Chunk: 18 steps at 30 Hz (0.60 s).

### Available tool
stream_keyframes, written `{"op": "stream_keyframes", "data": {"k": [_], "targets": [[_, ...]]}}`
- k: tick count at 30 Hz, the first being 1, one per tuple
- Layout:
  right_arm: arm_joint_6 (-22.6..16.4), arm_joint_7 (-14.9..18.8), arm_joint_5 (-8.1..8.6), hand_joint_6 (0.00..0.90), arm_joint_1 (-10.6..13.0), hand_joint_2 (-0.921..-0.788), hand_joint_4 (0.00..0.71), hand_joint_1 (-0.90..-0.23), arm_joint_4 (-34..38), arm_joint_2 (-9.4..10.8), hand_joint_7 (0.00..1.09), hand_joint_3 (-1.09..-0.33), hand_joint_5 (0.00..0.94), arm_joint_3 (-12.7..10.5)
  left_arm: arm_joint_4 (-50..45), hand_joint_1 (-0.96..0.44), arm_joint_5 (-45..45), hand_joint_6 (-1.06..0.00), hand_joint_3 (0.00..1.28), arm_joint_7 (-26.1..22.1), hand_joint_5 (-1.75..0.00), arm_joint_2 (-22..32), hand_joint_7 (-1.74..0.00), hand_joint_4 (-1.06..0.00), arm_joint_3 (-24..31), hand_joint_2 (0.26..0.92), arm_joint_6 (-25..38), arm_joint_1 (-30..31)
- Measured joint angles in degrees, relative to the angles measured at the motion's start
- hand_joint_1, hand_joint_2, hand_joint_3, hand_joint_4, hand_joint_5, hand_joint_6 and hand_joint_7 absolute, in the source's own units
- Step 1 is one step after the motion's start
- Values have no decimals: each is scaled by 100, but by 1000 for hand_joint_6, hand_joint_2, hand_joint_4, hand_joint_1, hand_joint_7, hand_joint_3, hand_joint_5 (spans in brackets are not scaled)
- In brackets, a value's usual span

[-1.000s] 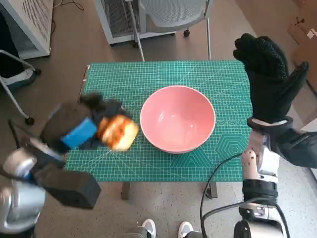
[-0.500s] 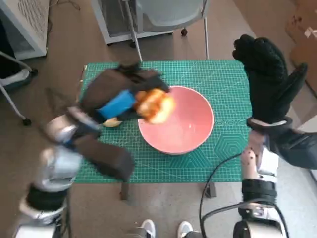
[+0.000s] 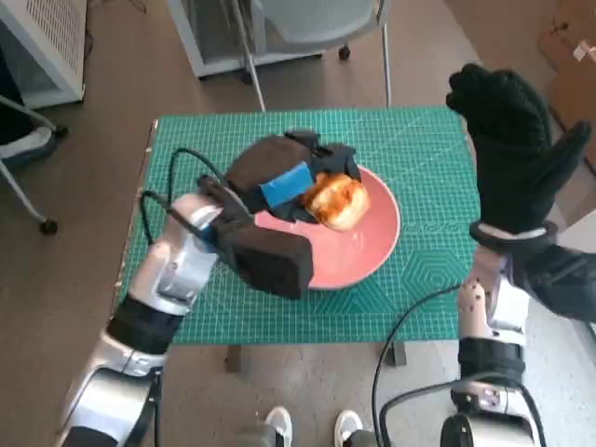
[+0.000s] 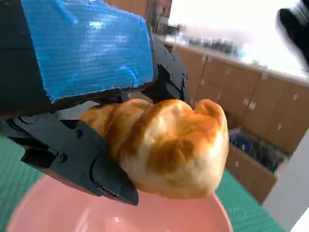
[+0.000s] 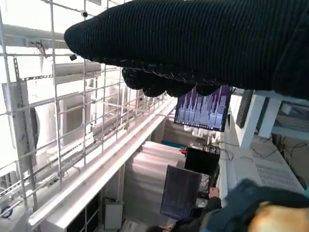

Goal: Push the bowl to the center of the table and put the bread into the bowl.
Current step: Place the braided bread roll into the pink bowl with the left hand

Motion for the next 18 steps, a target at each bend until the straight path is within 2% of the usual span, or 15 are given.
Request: {"op": "stream_keyframes", "data": {"k": [4, 6, 8, 9, 10, 11, 13, 15, 18], "targets": [[14, -28, -7, 435, 81, -921, 390, -572, -82, -12, 6, -580, 4, -7, 362, 1, -16, -599, 67, -1, -1147, -79, -1176, -719, -27, 921, -106, -18], [26, -59, -7, 438, 122, -921, 390, -572, -132, -13, 7, -580, 4, -8, 494, 0, -39, -571, 100, -8, -1192, -101, -1210, -671, -29, 921, -145, -19], [44, -73, -7, 439, 148, -921, 390, -573, -167, -14, 8, -580, 3, -8, 577, 0, -58, -520, 171, -34, -1272, -111, -1297, -558, -29, 921, -156, -19], [54, -86, -7, 440, 155, -921, 390, -574, -180, -14, 8, -580, 3, -8, 608, -13, -79, -475, 171, -62, -1138, -116, -1185, -503, -29, 905, -152, -19], [57, -96, -7, 440, 159, -921, 390, -575, -187, -15, 8, -580, 3, -9, 625, -32, -99, -461, 145, -101, -836, -122, -924, -478, -27, 896, -139, -19], [60, -104, -7, 440, 161, -921, 390, -576, -196, -15, 8, -580, 3, -9, 637, -62, -121, -406, 106, -134, -553, -127, -680, -393, -26, 884, -125, -19], [67, -115, -7, 440, 161, -921, 390, -578, -209, -15, 8, -580, 3, -8, 635, -111, -211, -346, 49, -244, -229, -140, -365, -271, -18, 869, -56, -19], [72, -132, -11, 441, 162, -921, 389, -578, -224, -15, 8, -580, 2, -4, 602, -161, -294, -303, 26, -394, -117, -143, -239, -190, -7, 851, 50, -15], [79, -153, -15, 444, 162, -921, 389, -578, -233, -13, 10, -580, 2, 5, 478, -234, -326, -264, 9, -544, -39, -132, -139, -108, -6, 828, 184, 16]]}}
